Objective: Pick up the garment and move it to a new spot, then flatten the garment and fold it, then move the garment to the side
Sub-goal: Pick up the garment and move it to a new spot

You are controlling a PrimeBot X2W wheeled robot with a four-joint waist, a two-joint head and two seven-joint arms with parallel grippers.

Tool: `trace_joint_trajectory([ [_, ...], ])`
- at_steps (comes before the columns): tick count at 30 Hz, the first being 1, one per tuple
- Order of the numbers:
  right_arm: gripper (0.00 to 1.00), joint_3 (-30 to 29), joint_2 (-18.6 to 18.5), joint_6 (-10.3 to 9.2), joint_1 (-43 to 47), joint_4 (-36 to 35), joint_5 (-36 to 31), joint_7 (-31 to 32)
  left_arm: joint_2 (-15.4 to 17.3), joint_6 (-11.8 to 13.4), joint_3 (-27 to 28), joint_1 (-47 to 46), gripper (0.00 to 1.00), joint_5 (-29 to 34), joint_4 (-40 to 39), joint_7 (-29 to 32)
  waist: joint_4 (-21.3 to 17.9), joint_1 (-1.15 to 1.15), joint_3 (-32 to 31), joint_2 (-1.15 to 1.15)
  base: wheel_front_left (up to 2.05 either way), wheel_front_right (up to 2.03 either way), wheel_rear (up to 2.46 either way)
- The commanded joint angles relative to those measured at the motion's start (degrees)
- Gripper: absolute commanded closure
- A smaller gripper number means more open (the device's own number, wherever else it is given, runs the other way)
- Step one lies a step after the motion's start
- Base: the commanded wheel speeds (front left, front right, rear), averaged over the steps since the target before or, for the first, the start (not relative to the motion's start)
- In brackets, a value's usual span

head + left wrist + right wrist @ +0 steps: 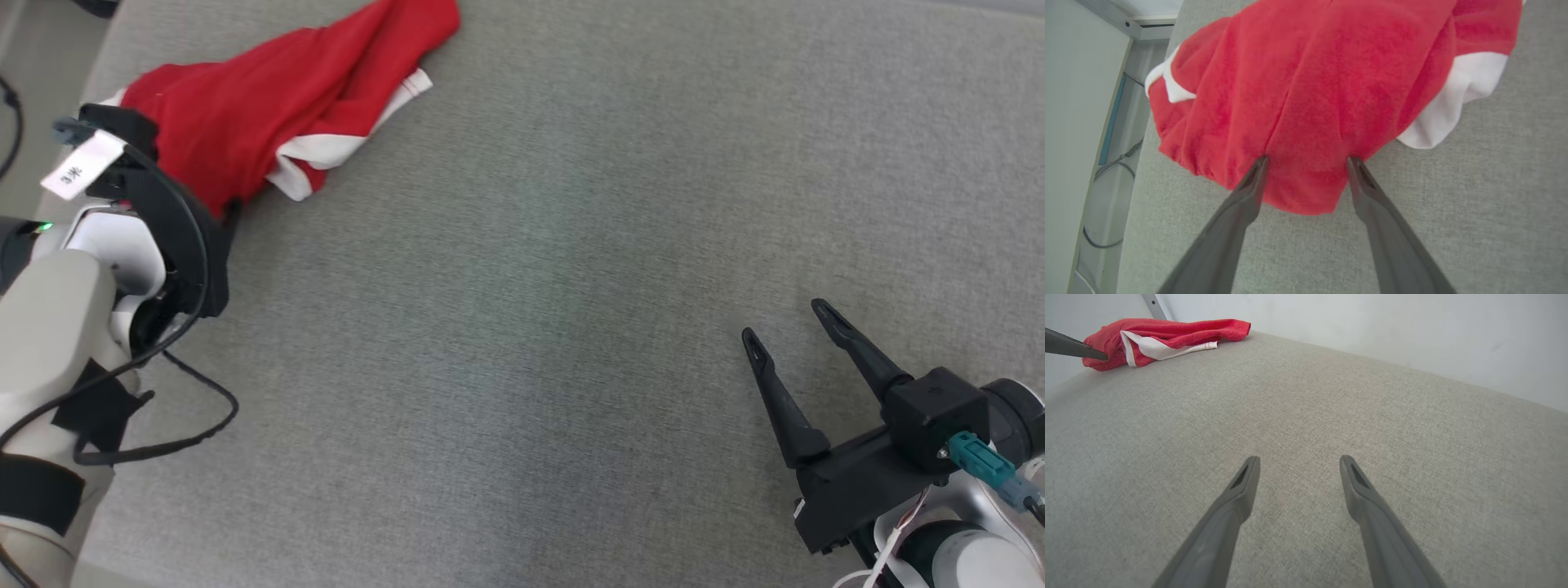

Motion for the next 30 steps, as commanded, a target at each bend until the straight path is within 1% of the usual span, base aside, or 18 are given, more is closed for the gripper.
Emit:
trace_joint_trajectory([
  [1, 0.0, 0.2, -0.1, -0.13, 0.1, -0.7, 0.0, 0.0, 0.9, 0.5, 0.0, -1.4, 0.0, 0.6, 1.7, 0.7, -2.2, -0.01, 2.2, -0.01, 0.0, 0.0, 0.0],
  [2, 0.0, 0.3, 0.0, -0.13, 0.1, -0.8, -0.2, 0.1, 1.1, 1.5, 0.4, -2.1, 0.0, 0.5, 2.3, 0.4, -2.5, -0.01, 2.4, -0.01, 0.0, 0.0, 0.0],
  [5, 0.0, 0.5, -0.2, -0.13, 0.2, -1.0, -0.1, 0.1, 0.9, 2.9, 0.8, -2.5, 0.0, 0.1, 4.6, 0.8, -3.1, -0.01, 3.0, -0.01, 0.0, 0.0, 0.0],
  [6, 0.0, 0.5, -0.2, -0.13, 0.2, -1.0, -0.1, 0.1, 0.9, 2.9, 0.8, -2.5, 0.0, 0.1, 4.6, 0.8, -3.1, -0.01, 3.0, -0.01, 0.0, 0.0, 0.0],
  [8, 0.0, 0.6, -0.2, -0.13, 0.3, -0.9, 0.1, 0.1, 0.7, 4.2, 1.4, -2.8, 0.0, -0.5, 6.3, 0.9, -3.3, -0.01, 3.2, -0.01, 0.0, 0.0, 0.0],
  [10, 0.0, 0.6, -0.2, -0.13, 0.1, -1.0, 0.1, 0.1, -0.1, 4.5, 1.7, -3.1, 0.0, -1.1, 7.4, 0.4, -3.4, -0.01, 3.4, -0.01, 0.0, 0.0, 0.0],
  [11, 0.0, 0.6, -0.2, -0.13, 0.0, -1.0, 0.1, 0.2, -0.6, 4.5, 1.7, -3.1, 0.25, -1.3, 7.7, 0.2, -3.4, -0.01, 3.4, -0.01, 0.0, 0.0, 0.0],
  [12, 0.0, 0.5, -0.1, -0.13, -0.4, -0.9, 0.0, 0.3, -1.2, 4.5, 1.4, -3.5, 1.0, -1.0, 7.9, -1.4, -3.3, -0.01, 3.5, -0.01, 0.0, 0.0, 0.0],
  [15, 0.0, 1.0, 0.0, -0.13, -0.8, -0.2, 0.5, 0.0, -1.5, 4.1, 0.9, -4.0, 1.0, -0.5, 8.5, -3.6, -3.2, -0.01, 2.8, -0.01, 0.0, 0.0, 0.0],
  [20, 0.0, 2.0, 0.8, -0.13, -1.4, 1.8, 1.2, -0.9, -1.8, 5.0, 0.0, -5.1, 1.0, 0.8, 9.1, -7.2, -3.6, -0.01, 0.8, -0.01, 0.0, 0.0, 0.0],
  [24, 0.0, 2.8, 1.6, -0.13, -1.9, 4.0, 2.0, -2.3, -0.9, 8.5, -0.7, -6.6, 1.0, 2.5, 9.3, -11.0, -4.8, -0.01, -1.9, -0.01, 0.0, 0.0, 0.0],
  [26, 0.0, 3.3, 2.1, -0.13, -1.9, 5.5, 2.4, -3.3, -1.2, 9.4, -1.4, -7.1, 1.0, 3.4, 9.1, -12.4, -5.7, -0.01, -3.6, -0.01, 0.0, 0.0, 0.0],
  [30, 0.0, 4.5, 3.5, -0.13, -2.2, 8.5, 3.3, -5.3, -1.8, 8.6, -3.3, -8.6, 1.0, 5.1, 8.4, -12.7, -7.9, -0.01, -7.2, -0.01, 0.0, 0.0, 0.0],
])
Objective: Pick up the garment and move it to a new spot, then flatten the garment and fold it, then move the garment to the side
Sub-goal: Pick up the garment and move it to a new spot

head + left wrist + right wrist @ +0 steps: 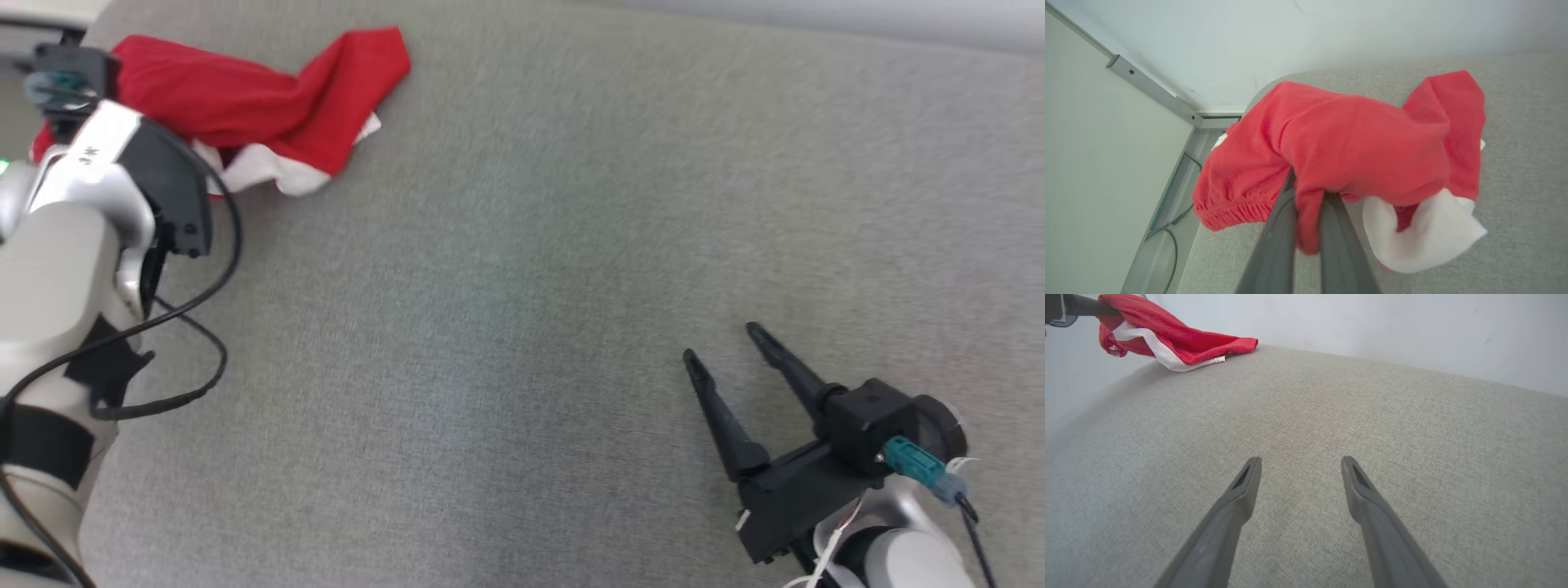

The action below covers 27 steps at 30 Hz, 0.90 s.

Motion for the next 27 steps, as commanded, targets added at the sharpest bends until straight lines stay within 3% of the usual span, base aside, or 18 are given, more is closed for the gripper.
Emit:
trace_joint_trajectory([
  [1, 0.0, 0.0, 0.4, -0.13, -0.3, 0.8, 0.7, -0.9, -0.3, -0.4, -0.6, -1.3, 1.0, 0.9, -0.7, -0.1, -3.1, 0.0, -3.9, 0.0, 0.0, 0.0, 0.0],
  [9, 0.0, -0.2, 2.2, -0.13, 0.6, 6.4, 1.9, -5.0, -4.5, -2.1, -4.4, -1.9, 1.0, 2.6, -6.5, 1.3, -8.1, 0.0, -10.6, 0.0, 0.0, 0.0, 0.0],
  [16, 0.0, 0.5, 2.7, -0.13, 1.1, 9.4, 3.0, -6.8, -8.4, -3.3, -6.9, -0.7, 1.0, 2.3, -16.1, 4.9, -11.7, 0.0, -15.1, 0.0, 0.0, 0.0, 0.0],
  [27, 0.0, 0.3, 2.8, -0.13, 1.1, 10.1, 4.0, -7.1, -11.2, -1.7, -9.6, 4.0, 1.0, 0.7, -35.2, 7.4, -14.3, 0.0, -16.6, 0.0, 0.0, 0.0, 0.0],
])
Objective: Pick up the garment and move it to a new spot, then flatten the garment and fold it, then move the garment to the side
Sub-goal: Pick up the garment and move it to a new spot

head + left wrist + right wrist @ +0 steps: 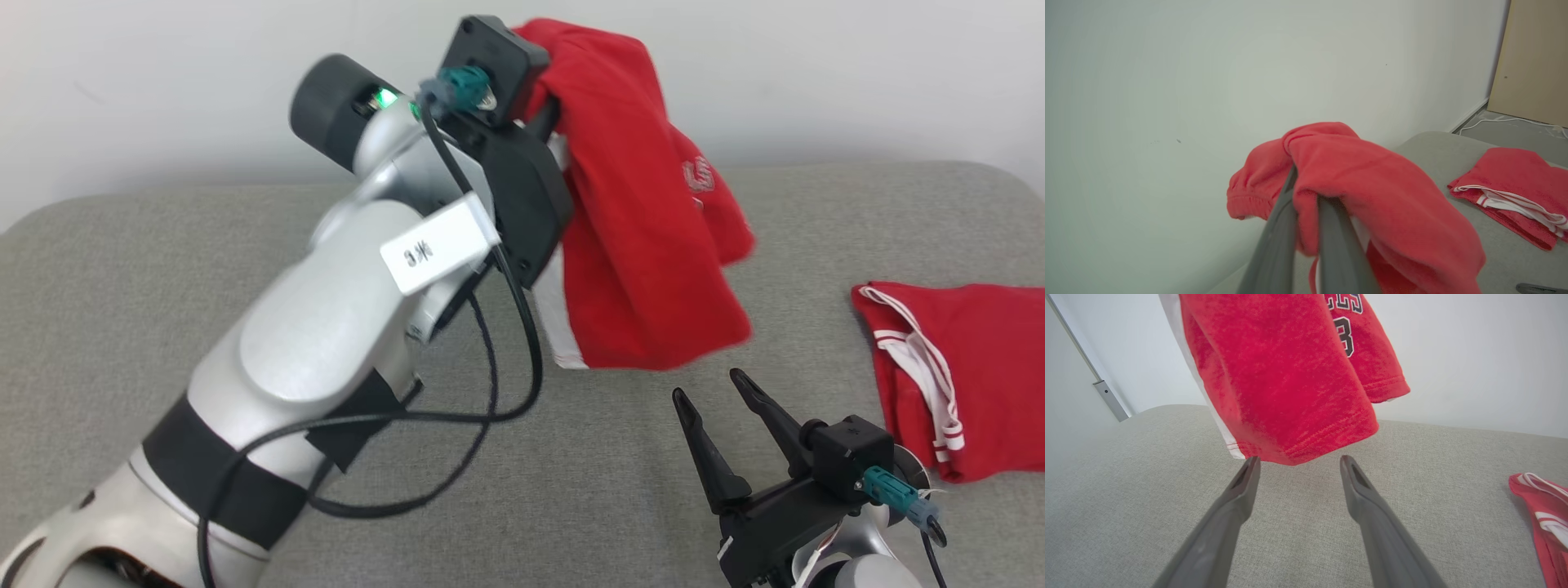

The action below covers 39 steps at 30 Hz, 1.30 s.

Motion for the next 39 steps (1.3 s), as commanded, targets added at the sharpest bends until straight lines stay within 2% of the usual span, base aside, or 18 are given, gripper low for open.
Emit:
trace_joint_trajectory([
  [1, 0.0, -0.1, 0.0, -0.13, -0.1, 0.0, 0.7, -0.3, -0.1, 0.4, -0.1, 0.9, 1.0, -0.4, -0.5, 0.1, -0.9, 0.01, -0.8, 0.01, 0.0, 0.0, 0.0],
  [8, 0.0, 0.0, 0.0, -0.13, -0.9, 0.1, 1.0, -0.6, -0.5, 2.3, -2.2, 6.5, 1.0, -2.3, -5.3, 1.2, -1.0, 0.01, -0.1, 0.01, 0.0, 0.0, 0.0],
  [24, 0.0, -1.2, 0.0, -0.13, 0.5, -0.4, -0.3, 0.4, 10.2, 4.4, -6.4, 25.5, 1.0, -4.5, -6.3, 3.0, 4.3, 0.01, 0.2, 0.01, 0.0, 0.0, 0.0],
  [32, 0.0, -1.3, 0.0, -0.13, 1.2, -1.1, -0.5, 1.1, 15.0, 3.9, -9.3, 30.8, 1.0, -4.5, -9.9, 6.2, 6.5, 0.01, -0.5, 0.01, 0.0, 0.0, 0.0],
  [35, 0.0, -1.4, 0.0, -0.13, 1.6, -1.2, -0.5, 1.4, 15.7, 3.8, -9.8, 31.8, 1.0, -4.9, -10.8, 7.0, 6.9, 0.01, -0.7, 0.01, 0.0, 0.0, 0.0],
  [38, 0.0, -1.4, 0.0, -0.13, 1.9, -1.1, -0.4, 1.5, 16.2, 2.5, -10.9, 33.3, 0.86, -5.6, -12.1, 7.9, 7.2, 0.01, -1.1, 0.01, 0.0, 0.0, 0.0],
  [39, 0.0, -1.4, 0.0, -0.13, 1.9, -1.1, -0.3, 1.5, 16.2, 2.0, -11.2, 33.9, 0.77, -6.3, -12.6, 8.2, 7.2, 0.01, -1.2, 0.01, 0.0, 0.0, 0.0],
])
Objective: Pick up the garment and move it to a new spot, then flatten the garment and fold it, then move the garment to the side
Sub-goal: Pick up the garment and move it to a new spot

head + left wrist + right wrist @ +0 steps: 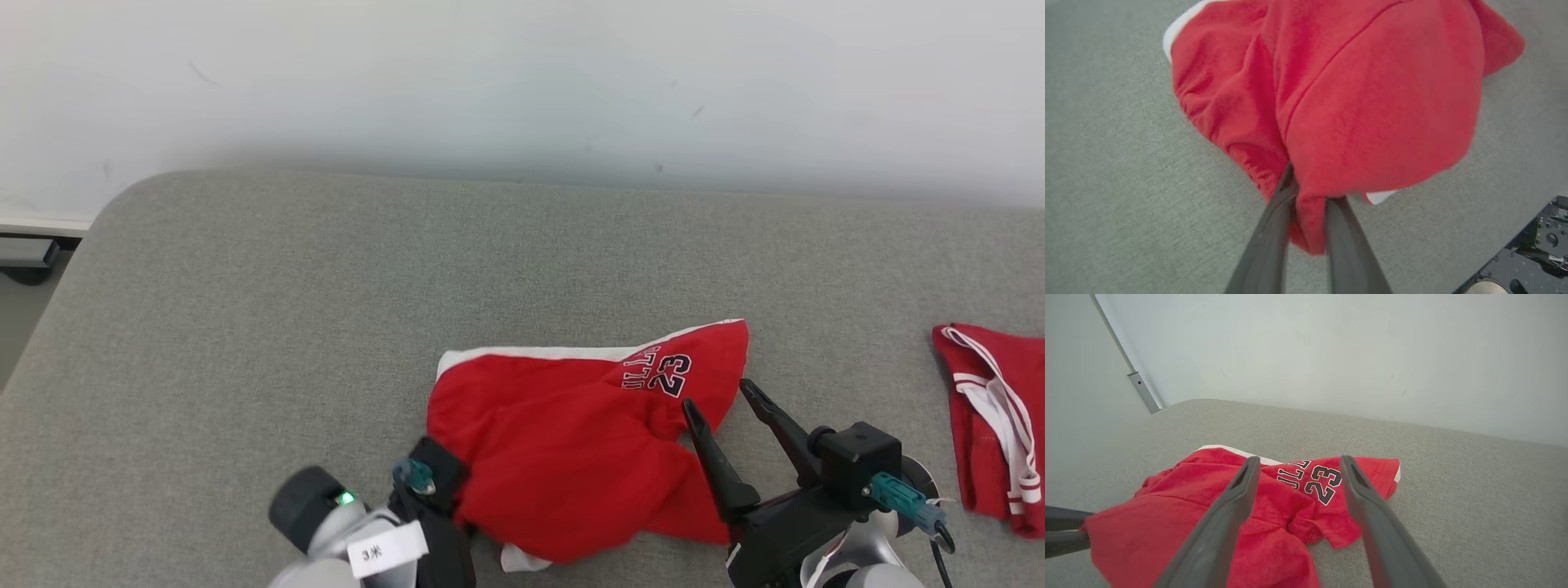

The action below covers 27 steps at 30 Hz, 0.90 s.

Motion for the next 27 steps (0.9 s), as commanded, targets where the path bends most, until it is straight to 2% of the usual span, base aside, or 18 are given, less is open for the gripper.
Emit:
trace_joint_trajectory([
  [1, 0.0, -0.2, -0.1, -0.13, 0.4, -0.1, -0.3, 0.1, 0.3, -0.7, -0.5, 1.1, 0.7, -0.6, -0.6, 0.4, 0.1, 0.0, -0.2, 0.0, 0.0, 0.0, 0.0],
  [2, 0.0, -0.1, -0.1, -0.13, 0.3, 0.0, -0.3, 0.1, 0.4, -1.0, -0.6, 1.5, 0.21, -1.1, -1.0, 0.7, 0.1, 0.0, -0.3, 0.0, 0.0, 0.0, 0.0],
  [3, 0.0, -0.1, -0.1, -0.13, 0.3, 0.0, -0.3, 0.2, 0.6, -1.3, -0.9, 1.7, 0.0, -1.4, -1.3, 1.1, 0.1, 0.0, -0.4, 0.0, 0.0, 0.0, 0.0],
  [7, 0.0, -0.2, -0.1, -0.13, 0.5, -0.2, -0.2, 0.3, 1.3, -0.8, -0.6, 2.8, 0.0, -2.6, -2.7, 2.5, -0.2, 0.0, -0.5, 0.0, 0.0, 0.0, 0.0],
  [10, 0.0, -0.6, -0.1, -0.13, 0.8, -0.3, -0.1, 0.4, 2.4, -0.2, 0.7, 4.3, 0.0, -6.0, -4.4, 4.8, -0.5, 0.0, -0.5, 0.0, 0.0, 0.0, 0.0],
  [14, 0.0, -1.2, -0.1, -0.13, 1.2, -0.5, 0.0, 0.6, 4.3, 1.5, 3.6, 4.9, 0.0, -9.0, -7.2, 6.1, -0.8, 0.0, -0.8, 0.0, 0.0, 0.0, 0.0],
  [20, 0.0, -1.9, -0.1, -0.13, 1.6, -0.6, 0.0, 0.8, 6.7, 5.3, 9.1, 5.1, 0.0, -11.8, -11.7, 4.5, -1.0, 0.0, -1.1, 0.0, 0.0, 0.0, 0.0],
  [27, 0.0, -1.9, -0.1, -0.13, 1.1, -0.9, 0.1, 0.9, 7.2, 7.4, 11.9, 2.5, 0.0, -11.4, -12.6, 3.6, -1.5, 0.0, -0.9, 0.0, 0.0, 0.0, 0.0],
])
